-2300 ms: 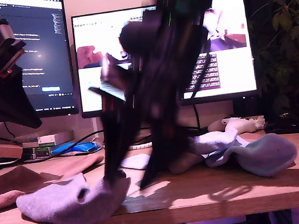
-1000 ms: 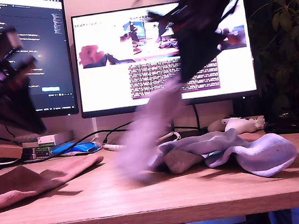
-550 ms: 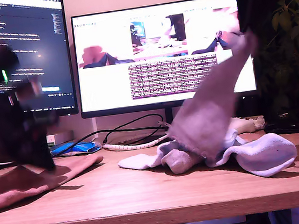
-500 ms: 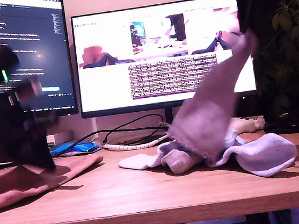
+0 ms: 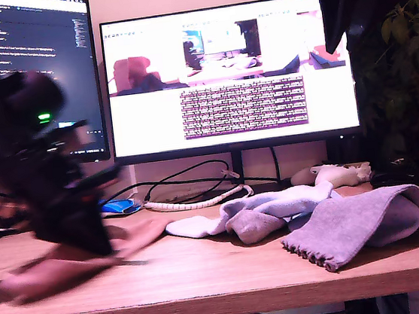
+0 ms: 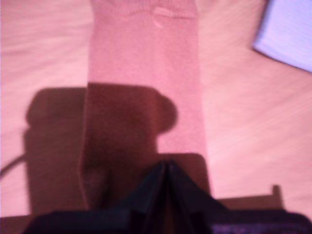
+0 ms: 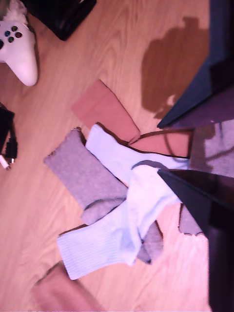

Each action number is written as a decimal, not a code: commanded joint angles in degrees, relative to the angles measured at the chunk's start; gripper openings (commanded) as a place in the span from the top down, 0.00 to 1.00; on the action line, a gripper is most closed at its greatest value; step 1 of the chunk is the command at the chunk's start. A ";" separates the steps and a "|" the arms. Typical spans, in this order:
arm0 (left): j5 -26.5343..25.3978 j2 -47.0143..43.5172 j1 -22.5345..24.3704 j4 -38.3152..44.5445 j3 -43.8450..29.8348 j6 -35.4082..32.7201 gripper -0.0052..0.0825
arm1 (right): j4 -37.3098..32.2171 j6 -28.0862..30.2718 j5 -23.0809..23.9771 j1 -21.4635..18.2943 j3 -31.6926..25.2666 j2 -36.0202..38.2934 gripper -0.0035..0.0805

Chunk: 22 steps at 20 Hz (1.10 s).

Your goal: Pair up the socks based on colour and pattern, by placing them on top of one another

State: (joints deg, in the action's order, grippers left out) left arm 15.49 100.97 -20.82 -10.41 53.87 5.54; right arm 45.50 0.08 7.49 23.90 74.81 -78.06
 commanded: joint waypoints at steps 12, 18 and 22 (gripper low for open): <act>5.11 -2.12 -2.62 -5.73 3.13 4.50 0.85 | 0.92 -1.20 -20.65 -11.54 0.35 -15.02 0.60; 5.09 -7.76 -2.60 -9.57 3.15 1.46 0.75 | -2.78 4.83 -22.51 -12.50 0.35 -24.48 0.56; 5.11 -9.42 -2.60 -9.86 3.15 1.25 0.75 | -5.99 6.34 -22.53 -13.53 0.35 -27.96 0.56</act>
State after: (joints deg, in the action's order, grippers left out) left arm 20.49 91.92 -23.22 -20.34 56.99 7.25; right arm 39.72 5.93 -14.72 10.92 74.85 -104.95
